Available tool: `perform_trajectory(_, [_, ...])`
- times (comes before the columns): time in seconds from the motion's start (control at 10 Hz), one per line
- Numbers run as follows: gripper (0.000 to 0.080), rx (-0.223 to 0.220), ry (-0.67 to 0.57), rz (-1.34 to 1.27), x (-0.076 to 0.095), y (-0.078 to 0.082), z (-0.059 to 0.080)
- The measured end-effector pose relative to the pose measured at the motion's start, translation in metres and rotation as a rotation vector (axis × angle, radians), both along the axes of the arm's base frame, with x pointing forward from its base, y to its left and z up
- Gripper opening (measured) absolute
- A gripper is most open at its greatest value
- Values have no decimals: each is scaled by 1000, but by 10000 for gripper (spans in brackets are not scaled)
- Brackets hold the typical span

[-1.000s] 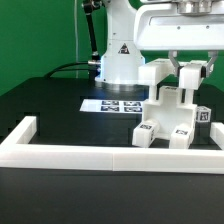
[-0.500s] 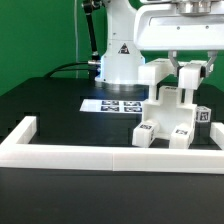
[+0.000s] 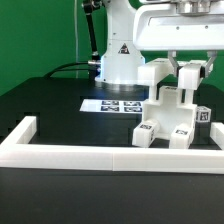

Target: Assemble chair

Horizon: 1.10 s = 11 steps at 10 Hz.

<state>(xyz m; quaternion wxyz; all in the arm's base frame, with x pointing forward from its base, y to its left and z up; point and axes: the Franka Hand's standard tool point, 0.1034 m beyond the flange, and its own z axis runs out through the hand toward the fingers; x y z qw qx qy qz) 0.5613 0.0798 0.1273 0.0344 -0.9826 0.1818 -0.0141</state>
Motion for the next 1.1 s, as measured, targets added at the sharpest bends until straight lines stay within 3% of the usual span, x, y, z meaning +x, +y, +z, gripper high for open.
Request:
perform_trajectory(0.3, [290,6,-7,0,-5,1,6])
perform_trajectory(1.1, [290,5,1,0,-8,1,3])
